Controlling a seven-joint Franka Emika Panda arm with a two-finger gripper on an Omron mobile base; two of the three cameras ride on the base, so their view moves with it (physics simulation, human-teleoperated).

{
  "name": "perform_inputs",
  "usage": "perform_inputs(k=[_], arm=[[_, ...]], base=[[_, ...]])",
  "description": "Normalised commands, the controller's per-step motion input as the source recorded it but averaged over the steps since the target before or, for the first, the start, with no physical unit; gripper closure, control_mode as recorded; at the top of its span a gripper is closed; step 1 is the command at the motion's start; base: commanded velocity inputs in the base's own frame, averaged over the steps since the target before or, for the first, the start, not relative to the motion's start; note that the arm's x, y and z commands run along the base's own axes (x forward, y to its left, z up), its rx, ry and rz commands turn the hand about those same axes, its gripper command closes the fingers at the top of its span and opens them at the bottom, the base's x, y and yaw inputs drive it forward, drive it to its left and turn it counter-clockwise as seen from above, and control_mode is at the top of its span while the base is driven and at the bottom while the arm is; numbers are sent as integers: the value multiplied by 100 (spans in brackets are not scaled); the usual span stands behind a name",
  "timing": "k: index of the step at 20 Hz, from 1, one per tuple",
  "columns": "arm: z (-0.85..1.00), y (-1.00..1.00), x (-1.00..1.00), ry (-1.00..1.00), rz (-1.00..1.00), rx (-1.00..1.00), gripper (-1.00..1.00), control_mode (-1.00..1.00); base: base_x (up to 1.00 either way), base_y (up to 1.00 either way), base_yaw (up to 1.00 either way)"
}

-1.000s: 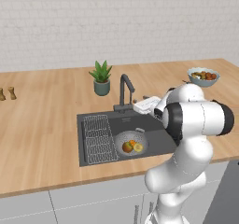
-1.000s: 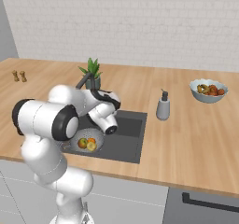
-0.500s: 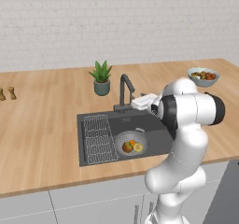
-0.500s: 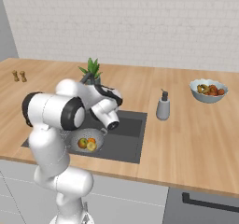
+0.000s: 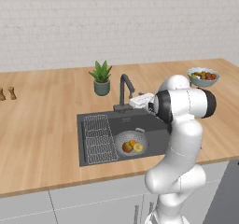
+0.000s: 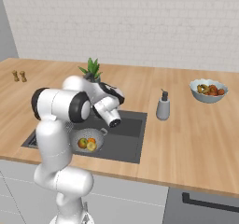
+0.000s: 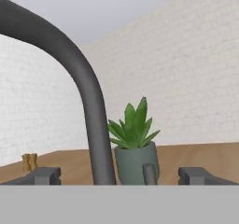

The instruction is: Put the colander in the sink, put the kiwi, tangerine, apple in the colander, and turn on the sink faucet and pour water over the colander.

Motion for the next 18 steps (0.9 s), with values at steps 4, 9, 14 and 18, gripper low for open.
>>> perform_inputs(k=[4, 9, 14, 18], arm=[[-32, 0, 36, 3, 0, 0, -100, -100], [-25, 0, 42, 2, 0, 0, -100, -100], [-9, 0, 36, 0, 0, 0, -100, -100], [-13, 0, 40, 2, 0, 0, -100, -100]], base=[[0, 0, 0], [0, 0, 0], [0, 0, 0], [0, 0, 0]])
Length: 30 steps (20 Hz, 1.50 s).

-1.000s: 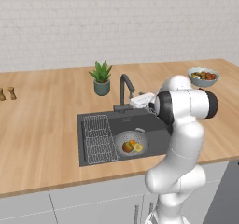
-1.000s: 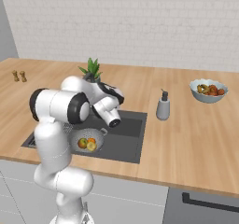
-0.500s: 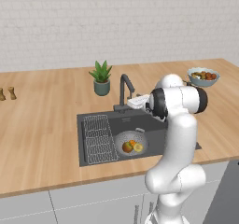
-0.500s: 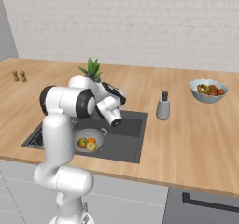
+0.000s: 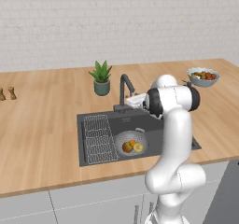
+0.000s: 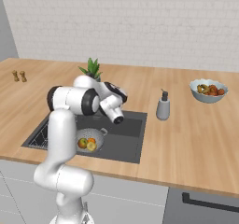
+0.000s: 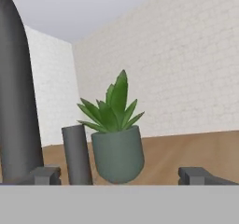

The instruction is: Put the colander in the sink, put the kiwi, tangerine, apple in the colander, and turn on the sink faucet and pour water over the colander.

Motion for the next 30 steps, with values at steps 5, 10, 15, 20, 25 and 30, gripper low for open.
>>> perform_inputs(k=[5, 10, 15, 20, 25, 30], arm=[[-10, 0, 35, 4, 0, 0, 100, -100], [0, -5, 2, 5, 0, 1, 100, -100], [1, -36, 0, 3, -2, 8, 100, -100], [0, -73, 0, 4, -1, 17, 100, -100], [0, -83, 0, 6, 0, 20, 100, -100], [-2, -71, 0, 12, 0, 14, 100, -100]], base=[[0, 0, 0], [0, 0, 0], [0, 0, 0], [0, 0, 0], [0, 0, 0], [0, 0, 0]])
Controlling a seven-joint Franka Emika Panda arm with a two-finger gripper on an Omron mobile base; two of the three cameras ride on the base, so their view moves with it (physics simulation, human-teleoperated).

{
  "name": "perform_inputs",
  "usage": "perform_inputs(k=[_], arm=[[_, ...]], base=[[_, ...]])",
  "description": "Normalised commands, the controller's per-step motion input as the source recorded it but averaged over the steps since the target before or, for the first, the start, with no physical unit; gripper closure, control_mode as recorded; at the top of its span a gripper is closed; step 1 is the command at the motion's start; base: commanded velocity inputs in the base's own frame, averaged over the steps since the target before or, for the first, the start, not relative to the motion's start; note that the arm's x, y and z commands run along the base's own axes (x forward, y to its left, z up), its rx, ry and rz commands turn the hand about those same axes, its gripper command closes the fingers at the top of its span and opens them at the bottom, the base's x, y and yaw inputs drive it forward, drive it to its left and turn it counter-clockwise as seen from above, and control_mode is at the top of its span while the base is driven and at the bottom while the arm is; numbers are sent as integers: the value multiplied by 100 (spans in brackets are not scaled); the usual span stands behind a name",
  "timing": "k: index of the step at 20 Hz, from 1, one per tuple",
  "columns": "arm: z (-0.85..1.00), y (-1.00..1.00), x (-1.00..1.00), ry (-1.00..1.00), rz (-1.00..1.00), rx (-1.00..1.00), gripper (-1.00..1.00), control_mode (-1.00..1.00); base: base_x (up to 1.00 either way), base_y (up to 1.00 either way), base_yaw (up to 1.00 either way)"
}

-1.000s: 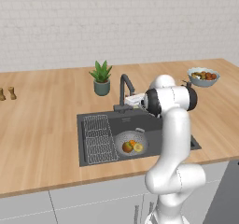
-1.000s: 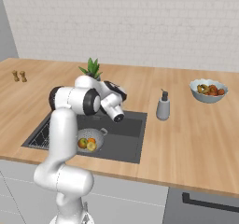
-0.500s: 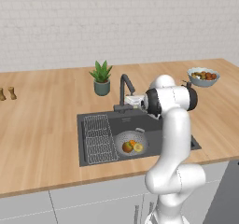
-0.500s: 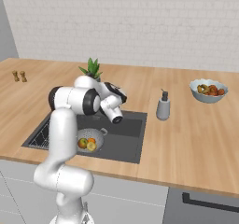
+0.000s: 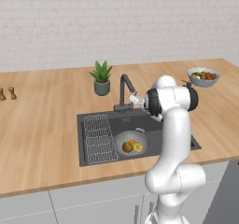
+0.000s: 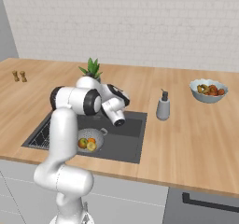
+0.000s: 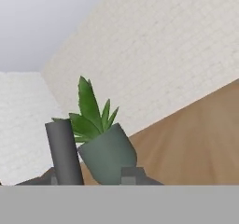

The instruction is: Put the colander in the sink, put the kiwi, tangerine, apple in the colander, and turn on the sink faucet and pour water over the colander.

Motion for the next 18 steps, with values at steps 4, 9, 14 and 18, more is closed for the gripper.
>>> perform_inputs(k=[4, 9, 14, 18], arm=[[-11, -60, 0, 11, -1, 10, 100, -100], [-7, -52, 0, 8, -2, 8, 100, -100], [17, -62, 0, 1, -1, 16, 100, -100], [30, -72, 0, 1, -2, 20, 100, -100]], base=[[0, 0, 0], [0, 0, 0], [0, 0, 0], [0, 0, 0]])
